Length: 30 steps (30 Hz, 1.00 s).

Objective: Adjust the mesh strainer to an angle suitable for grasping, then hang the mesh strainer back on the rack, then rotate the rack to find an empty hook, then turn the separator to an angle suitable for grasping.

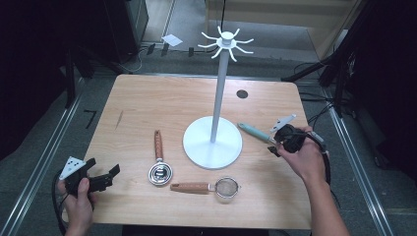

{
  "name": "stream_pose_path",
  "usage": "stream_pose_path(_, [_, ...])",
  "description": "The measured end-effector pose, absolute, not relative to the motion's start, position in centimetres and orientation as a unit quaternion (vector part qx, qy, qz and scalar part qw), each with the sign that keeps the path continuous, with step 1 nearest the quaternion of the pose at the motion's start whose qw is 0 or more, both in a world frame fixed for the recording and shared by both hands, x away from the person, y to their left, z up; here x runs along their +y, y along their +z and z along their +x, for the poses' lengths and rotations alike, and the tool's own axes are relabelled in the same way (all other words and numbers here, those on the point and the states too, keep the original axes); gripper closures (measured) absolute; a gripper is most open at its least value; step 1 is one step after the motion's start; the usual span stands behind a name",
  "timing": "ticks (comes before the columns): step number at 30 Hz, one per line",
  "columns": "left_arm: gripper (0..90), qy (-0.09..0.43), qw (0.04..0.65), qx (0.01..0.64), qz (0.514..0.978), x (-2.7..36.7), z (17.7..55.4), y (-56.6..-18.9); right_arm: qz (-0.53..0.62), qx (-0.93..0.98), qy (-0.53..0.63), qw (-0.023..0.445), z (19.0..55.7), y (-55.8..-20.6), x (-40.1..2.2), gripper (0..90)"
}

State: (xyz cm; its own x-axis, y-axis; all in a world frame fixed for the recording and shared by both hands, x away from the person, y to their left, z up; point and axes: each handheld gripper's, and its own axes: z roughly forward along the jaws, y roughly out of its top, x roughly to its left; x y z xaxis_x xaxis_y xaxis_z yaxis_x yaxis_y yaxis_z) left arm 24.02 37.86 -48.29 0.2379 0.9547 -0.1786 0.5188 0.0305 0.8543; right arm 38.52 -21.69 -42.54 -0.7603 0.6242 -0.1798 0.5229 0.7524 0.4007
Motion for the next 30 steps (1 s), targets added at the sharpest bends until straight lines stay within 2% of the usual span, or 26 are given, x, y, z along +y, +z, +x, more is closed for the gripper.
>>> stream_pose_path(12, [0.0,0.246,0.442,0.564,0.652,37.8,24.0,-48.3,0.32,0.93,0.131,0.124,41.8,-43.0,-21.5,53.0])
stream_pose_path(30, [0.0,0.246,0.441,0.563,0.655,37.8,24.1,-48.3,0.314,0.943,0.08,0.081,44.6,-44.1,-19.8,54.6])
